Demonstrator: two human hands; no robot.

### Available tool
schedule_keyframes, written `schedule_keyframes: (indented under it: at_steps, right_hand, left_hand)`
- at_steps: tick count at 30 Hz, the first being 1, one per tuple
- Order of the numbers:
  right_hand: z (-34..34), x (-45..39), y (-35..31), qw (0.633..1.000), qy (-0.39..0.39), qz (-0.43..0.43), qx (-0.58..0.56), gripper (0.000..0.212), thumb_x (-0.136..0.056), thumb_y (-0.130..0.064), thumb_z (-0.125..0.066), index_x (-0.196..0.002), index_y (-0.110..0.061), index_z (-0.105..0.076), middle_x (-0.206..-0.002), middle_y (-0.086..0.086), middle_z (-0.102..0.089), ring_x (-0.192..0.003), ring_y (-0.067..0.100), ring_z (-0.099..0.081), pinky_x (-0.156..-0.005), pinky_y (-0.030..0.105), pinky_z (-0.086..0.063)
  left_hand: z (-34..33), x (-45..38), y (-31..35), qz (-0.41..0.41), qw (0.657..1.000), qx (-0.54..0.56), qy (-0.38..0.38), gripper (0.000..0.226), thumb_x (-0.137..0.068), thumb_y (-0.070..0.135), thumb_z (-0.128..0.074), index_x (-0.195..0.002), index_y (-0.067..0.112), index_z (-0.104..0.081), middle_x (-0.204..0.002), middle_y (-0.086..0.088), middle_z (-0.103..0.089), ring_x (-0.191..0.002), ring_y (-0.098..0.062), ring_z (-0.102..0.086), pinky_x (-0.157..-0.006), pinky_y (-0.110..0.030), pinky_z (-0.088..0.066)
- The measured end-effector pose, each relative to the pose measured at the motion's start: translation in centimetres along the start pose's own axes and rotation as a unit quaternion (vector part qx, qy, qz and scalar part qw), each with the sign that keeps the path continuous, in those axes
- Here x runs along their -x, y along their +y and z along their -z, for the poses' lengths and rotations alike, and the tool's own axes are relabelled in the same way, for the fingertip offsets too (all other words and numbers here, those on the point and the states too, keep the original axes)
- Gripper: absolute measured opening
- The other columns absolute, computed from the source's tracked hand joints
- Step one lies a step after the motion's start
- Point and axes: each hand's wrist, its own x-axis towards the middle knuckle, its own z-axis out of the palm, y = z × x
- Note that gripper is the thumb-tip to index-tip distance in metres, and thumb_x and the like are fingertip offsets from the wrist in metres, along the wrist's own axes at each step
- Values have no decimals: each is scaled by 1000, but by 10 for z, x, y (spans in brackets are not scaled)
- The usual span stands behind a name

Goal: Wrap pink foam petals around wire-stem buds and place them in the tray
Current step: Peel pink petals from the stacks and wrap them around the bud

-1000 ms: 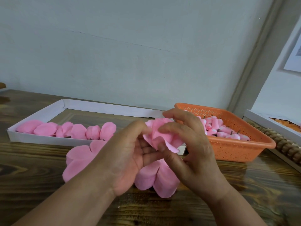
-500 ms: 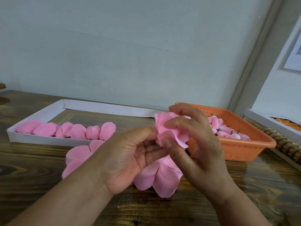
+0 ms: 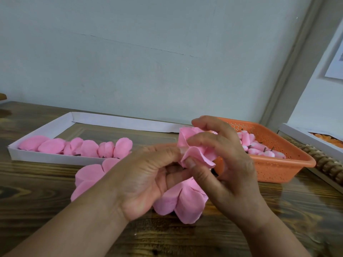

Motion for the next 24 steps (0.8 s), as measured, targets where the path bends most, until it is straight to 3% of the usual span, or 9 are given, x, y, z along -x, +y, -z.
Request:
schedule_keyframes:
  at_steps: [6,9,12,16,19,24]
  right_hand:
    - [-2,1,0,1000,2,2,5,18,-82,-18,-62,-95,-6,-65,-118,8,-53,-115,19,-50,-94,30,-40]
    - [-3,1,1,1000,10,13,7,24,-82,-18,-63,-105,-11,-62,-120,9,-52,-118,19,-49,-95,31,-40]
    - [-3,1,2,1000,-12,25,11,34,-83,-19,-62,-117,-20,-58,-129,9,-47,-123,21,-45,-98,36,-40]
    - [-1,1,5,998,-51,31,34,21,-85,-22,-62,-106,-23,-65,-134,9,-43,-126,24,-43,-97,48,-39]
    - [0,1,7,998,-50,15,37,14,-84,-23,-64,-94,-16,-69,-132,8,-45,-126,23,-42,-96,48,-39]
    - [-2,1,8,1000,-30,-6,7,20,-81,-20,-63,-94,-5,-66,-128,11,-48,-126,23,-45,-98,46,-40]
  left_hand:
    - [-2,-1,1,6,1000,-3,21,32,-81,-3,-58,-107,-21,-55,-106,-26,-65,-99,-26,-68,-87,-33,-55]
    - [-1,-2,0,23,999,-4,33,18,-82,-5,-56,-95,-15,-63,-92,-20,-65,-88,-22,-67,-85,-32,-56]
    - [-1,-1,0,35,998,2,61,16,-75,-4,-60,-90,-7,-66,-88,-19,-63,-76,-18,-66,-70,-27,-59]
    - [-2,-2,-1,41,997,-17,70,11,-83,-7,-56,-82,-4,-66,-62,-6,-61,-58,-11,-62,-61,-23,-57]
    - [0,-2,-1,35,996,-42,69,6,-80,-6,-59,-81,-2,-64,-62,-5,-57,-60,-10,-60,-62,-23,-56]
    - [2,0,2,10,999,-28,37,10,-63,6,-63,-69,-2,-66,-72,-14,-60,-74,-20,-63,-67,-28,-58]
